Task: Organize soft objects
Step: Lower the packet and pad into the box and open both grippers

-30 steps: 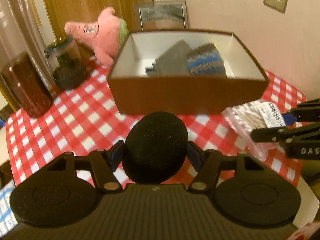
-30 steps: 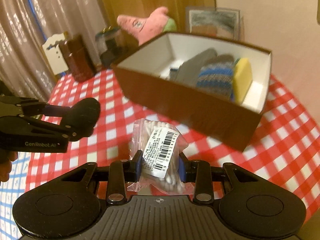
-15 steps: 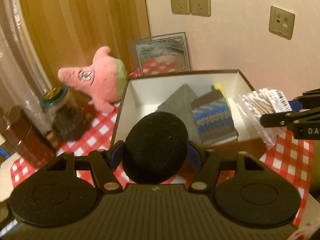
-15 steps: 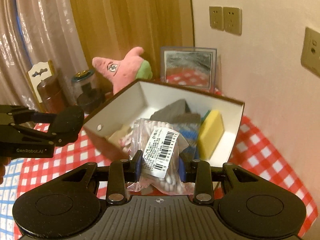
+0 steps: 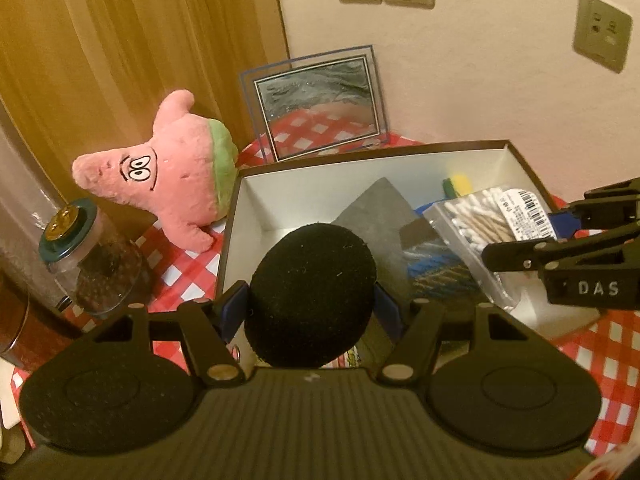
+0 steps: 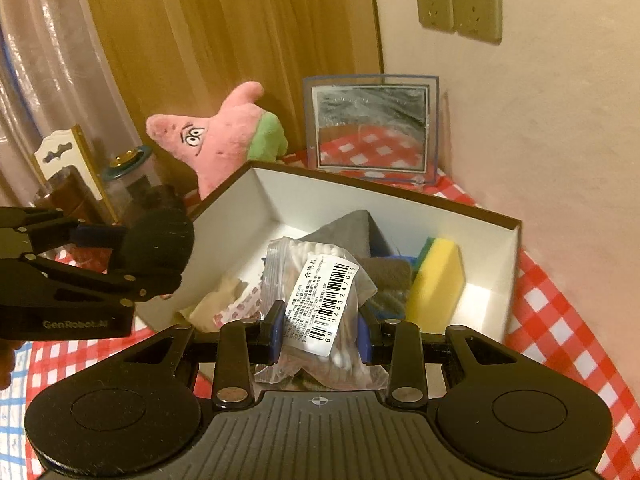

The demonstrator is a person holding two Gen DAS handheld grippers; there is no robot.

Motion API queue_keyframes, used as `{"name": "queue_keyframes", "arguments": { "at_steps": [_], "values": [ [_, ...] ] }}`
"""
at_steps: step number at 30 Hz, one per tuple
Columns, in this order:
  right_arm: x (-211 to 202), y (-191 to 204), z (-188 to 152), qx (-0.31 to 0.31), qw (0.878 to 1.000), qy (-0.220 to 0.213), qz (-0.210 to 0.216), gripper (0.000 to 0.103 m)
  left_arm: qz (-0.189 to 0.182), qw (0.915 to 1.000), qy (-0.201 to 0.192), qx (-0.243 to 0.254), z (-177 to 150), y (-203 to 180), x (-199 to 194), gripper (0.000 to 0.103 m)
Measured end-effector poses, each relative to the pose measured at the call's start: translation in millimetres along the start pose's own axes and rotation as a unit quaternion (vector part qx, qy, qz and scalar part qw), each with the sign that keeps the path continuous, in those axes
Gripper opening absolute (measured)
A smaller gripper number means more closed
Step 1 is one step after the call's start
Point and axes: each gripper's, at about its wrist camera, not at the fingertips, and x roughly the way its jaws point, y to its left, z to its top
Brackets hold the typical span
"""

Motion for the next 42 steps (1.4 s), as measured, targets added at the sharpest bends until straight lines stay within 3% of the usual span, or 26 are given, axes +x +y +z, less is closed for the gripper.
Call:
{"name": "queue_keyframes", "arguments": {
  "at_steps": [6,16,21,42],
  "values": [
    [26.5,1.9,13.9,-0.004,1.000,0.011,-0.001,0.036,0.000,0.9999,0.009,-0.004,13.0,6.4,26.7,0.066],
    [47.0,2.7,24.4,-0.003,1.000,0.018,0.000,0.036,-0.004,0.9999,-0.007,-0.011,31.5,15.7,50.3,0.070],
    [50.1,0.8,24.5,0.001,1.000,0.022,0.002,0.036,-0.006,0.9997,-0.012,-0.019,31.9,20.9,51.6,0.077],
    [53.2,15.8,26.6,-0.016,0.999,0.026,0.018,0.036,0.002,0.9994,-0.003,-0.035,22.5,28.8,40.5,0.077]
  ]
}}
